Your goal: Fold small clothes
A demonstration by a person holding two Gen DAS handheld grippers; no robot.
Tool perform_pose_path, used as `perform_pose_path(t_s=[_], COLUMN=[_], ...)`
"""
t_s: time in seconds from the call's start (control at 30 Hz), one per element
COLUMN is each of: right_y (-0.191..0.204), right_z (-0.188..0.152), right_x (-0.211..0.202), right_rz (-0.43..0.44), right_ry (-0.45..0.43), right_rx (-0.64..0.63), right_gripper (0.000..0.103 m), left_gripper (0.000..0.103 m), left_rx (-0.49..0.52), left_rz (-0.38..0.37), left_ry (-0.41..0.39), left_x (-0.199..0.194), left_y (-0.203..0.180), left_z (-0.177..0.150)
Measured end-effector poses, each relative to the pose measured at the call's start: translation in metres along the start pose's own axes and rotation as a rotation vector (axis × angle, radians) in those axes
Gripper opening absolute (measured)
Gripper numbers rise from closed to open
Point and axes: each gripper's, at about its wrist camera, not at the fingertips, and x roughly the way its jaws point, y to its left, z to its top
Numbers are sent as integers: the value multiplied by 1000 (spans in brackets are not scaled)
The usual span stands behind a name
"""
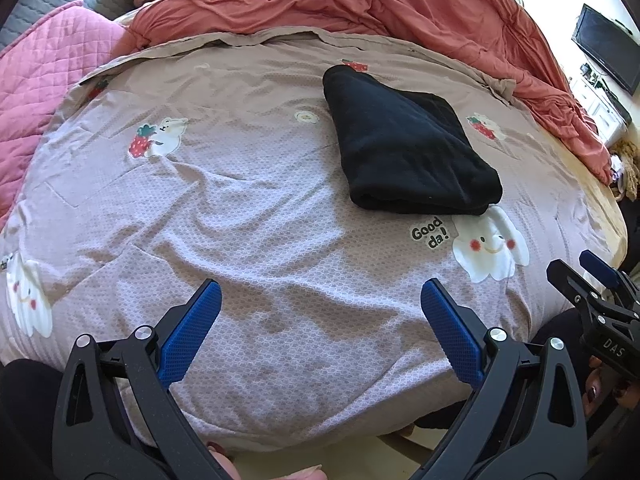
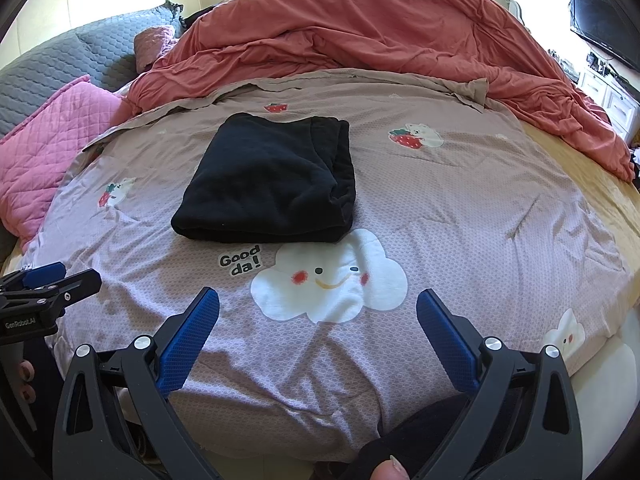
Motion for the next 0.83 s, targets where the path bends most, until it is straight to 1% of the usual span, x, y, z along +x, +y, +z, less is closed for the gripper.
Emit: perform_pose_path(t_s=[0.17, 0.27, 0.33, 0.37, 0.47, 0.53, 0.57, 0.6, 0.63, 0.67, 0.7, 0.73, 0.8, 0.83], right_y=[-3, -9, -15, -24, -57, -96, -114, -137, -162, -199, -229, -260, -336, -361], right_z=[0, 0, 1, 3, 8, 11, 10, 8, 3, -7, -18, -30, -68, -83], right_x=[1, 0, -4, -8, -27, -47, -55, -61, -67, -72, -76, -79, -81, -81], right_rz=[-2, -3, -8, -12, -54, -145, -187, -236, -295, -382, -448, -509, -662, -712], right_ry=[1, -2, -18, -32, -86, -144, -166, -185, -195, -196, -196, -191, -115, -85], right_rx=[9, 25, 51, 82, 194, 264, 291, 320, 354, 414, 468, 522, 662, 711], right_gripper=[98, 98, 98, 98, 98, 98, 98, 98, 98, 98, 98, 98, 98, 98], left_gripper=[94, 94, 94, 94, 94, 94, 94, 94, 94, 94, 94, 94, 94, 94], left_rx=[17, 24, 8, -8, -66, -121, -173, -204, -246, -292, -319, -375, -451, -477], left_rz=[8, 55, 39, 27, 34, 34, 51, 75, 117, 169, 209, 282, 378, 427], left_ry=[0, 17, 29, 38, 47, 42, 33, 23, 8, -7, -7, -3, 3, 8], left_x=[1, 4, 6, 7, 8, 7, 6, 5, 4, 4, 6, 7, 8, 9], left_y=[-1, 0, 5, 9, 32, 55, 78, 93, 115, 146, 166, 200, 250, 271], left_z=[0, 1, 2, 2, 8, 16, 24, 30, 37, 47, 52, 59, 66, 69])
